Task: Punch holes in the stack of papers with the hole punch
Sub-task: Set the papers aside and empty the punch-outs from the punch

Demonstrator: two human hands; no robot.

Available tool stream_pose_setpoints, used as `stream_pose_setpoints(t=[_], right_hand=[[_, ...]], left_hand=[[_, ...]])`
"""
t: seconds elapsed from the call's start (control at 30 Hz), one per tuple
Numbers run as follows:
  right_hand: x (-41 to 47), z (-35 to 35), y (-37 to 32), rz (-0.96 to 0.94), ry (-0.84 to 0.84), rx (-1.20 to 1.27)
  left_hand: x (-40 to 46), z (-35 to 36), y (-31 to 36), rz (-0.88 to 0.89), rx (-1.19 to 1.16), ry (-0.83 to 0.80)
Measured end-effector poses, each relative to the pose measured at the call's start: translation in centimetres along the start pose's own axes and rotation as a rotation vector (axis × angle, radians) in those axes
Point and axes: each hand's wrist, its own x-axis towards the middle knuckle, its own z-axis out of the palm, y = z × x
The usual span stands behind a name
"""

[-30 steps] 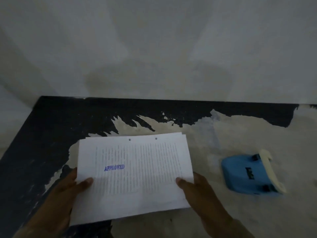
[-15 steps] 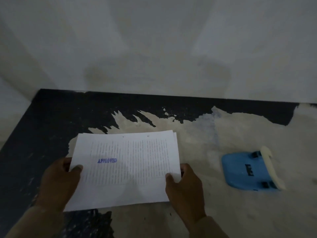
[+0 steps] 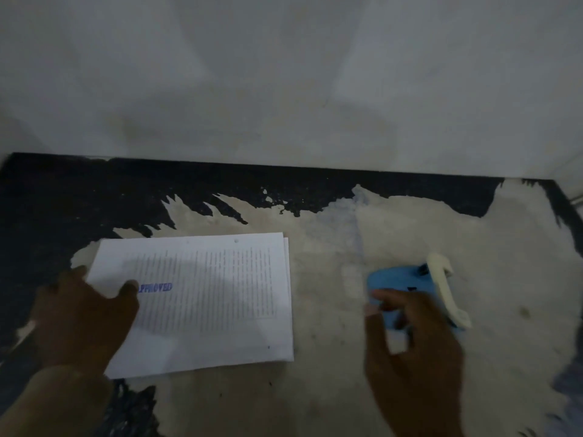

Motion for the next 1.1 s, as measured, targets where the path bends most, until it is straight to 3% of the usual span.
stream_pose_setpoints(t=[0.07,0.13,0.27,0.37,0.47,0.53,0.9,1.1], right_hand=[[1.7,-3.5,2.6,0.024,0.139,-0.062],[3.3,-6.0,5.3,0.151,0.143,-0.119],[5.1,-8.0,8.9,0.369,-0.148,-0.080],[5.0,-8.2,9.9,0.334,-0.349,-0.062],[4.9,-7.5,10.2,0.318,-0.428,-0.012],[5.0,-7.0,10.2,0.335,-0.450,0.056],[5.6,-6.6,10.3,0.541,-0.476,0.447],[5.6,-6.6,10.6,0.592,-0.511,0.509]], left_hand=[[-2.0,0.9,2.1,0.098,0.099,0.047],[-4.8,1.8,4.6,0.221,0.198,0.216],[-9.1,3.4,8.7,0.365,0.265,0.349],[-10.1,5.2,9.6,0.542,0.327,0.193],[-10.9,7.1,8.8,0.672,0.419,-0.089],[-10.7,7.8,7.6,0.687,0.429,-0.172],[-9.3,6.5,5.4,0.711,0.364,-0.210],[-9.0,6.3,4.9,0.706,0.354,-0.224]])
